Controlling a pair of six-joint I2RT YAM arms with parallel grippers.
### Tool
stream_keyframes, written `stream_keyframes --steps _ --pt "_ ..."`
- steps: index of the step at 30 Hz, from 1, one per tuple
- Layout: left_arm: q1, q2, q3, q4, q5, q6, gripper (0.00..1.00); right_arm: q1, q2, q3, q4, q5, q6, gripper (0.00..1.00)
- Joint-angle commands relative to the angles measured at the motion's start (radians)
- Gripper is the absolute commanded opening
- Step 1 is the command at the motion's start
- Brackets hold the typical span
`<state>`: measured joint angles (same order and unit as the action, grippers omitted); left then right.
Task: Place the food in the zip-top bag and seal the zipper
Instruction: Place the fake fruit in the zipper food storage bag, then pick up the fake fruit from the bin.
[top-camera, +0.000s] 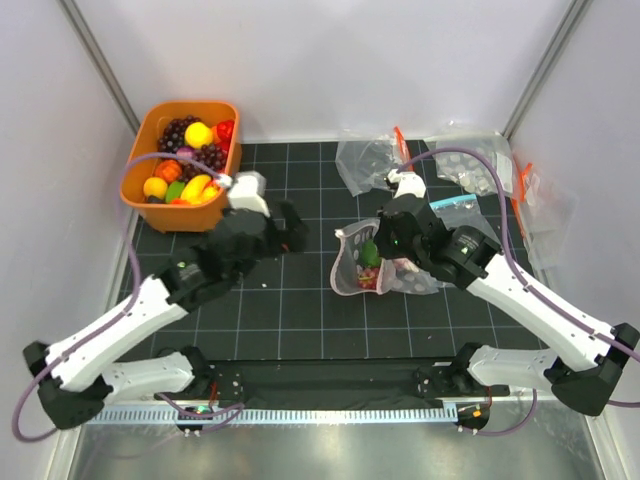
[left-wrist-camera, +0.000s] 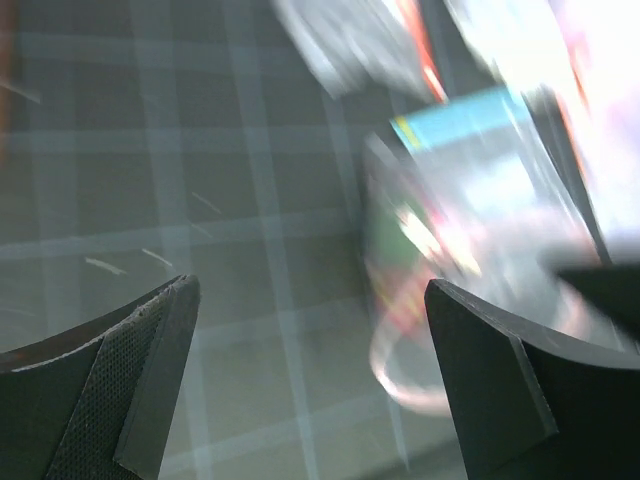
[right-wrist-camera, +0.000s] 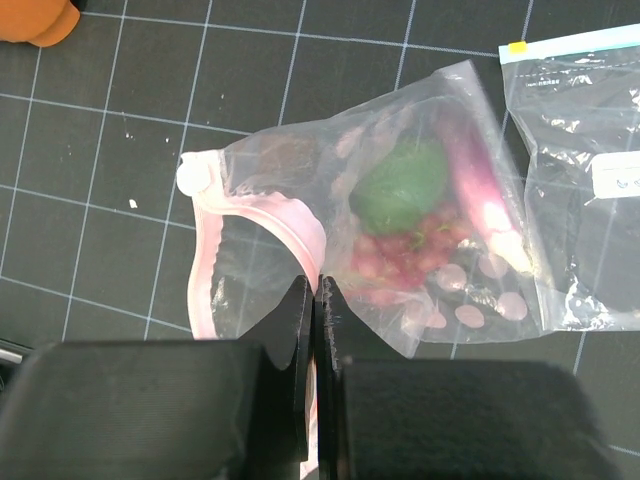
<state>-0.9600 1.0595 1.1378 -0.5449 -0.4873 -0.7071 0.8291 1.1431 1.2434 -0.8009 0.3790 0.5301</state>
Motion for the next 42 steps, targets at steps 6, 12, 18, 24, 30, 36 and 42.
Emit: stream_keyframes --steps 6,12,18,24,30,36,42 --pt "0.525 0.022 0.262 -0.072 -0.015 0.274 1.0 -0.002 0.003 0.002 0.063 -0.032 -0.004 0.01" --pt "0.771 0.317 0.543 -0.132 0.179 0.195 1.0 -0.002 0.021 0.014 0.077 -0.057 -0.022 0.01" --pt "0.869 0.609 0.805 -0.153 0.162 0.124 1.0 -0.002 0.014 0.019 0.078 -0.077 -0.039 0.01" --pt "0.934 0.784 0.766 0.066 0.164 0.049 1.0 -0.002 -0.008 0.008 0.084 -0.081 -0.056 0.01" --pt "0.955 0.996 0.879 0.147 0.095 0.093 1.0 -0.002 -0.006 -0.007 0.095 -0.083 -0.065 0.01" --pt "1.041 1.191 0.988 0.246 0.229 0.1 1.0 -0.002 0.001 -0.036 0.121 -0.106 -0.059 0.01" --pt "1.129 1.28 0.959 0.433 0.349 -0.032 1.0 -0.002 0.01 -0.053 0.137 -0.127 -0.067 0.01"
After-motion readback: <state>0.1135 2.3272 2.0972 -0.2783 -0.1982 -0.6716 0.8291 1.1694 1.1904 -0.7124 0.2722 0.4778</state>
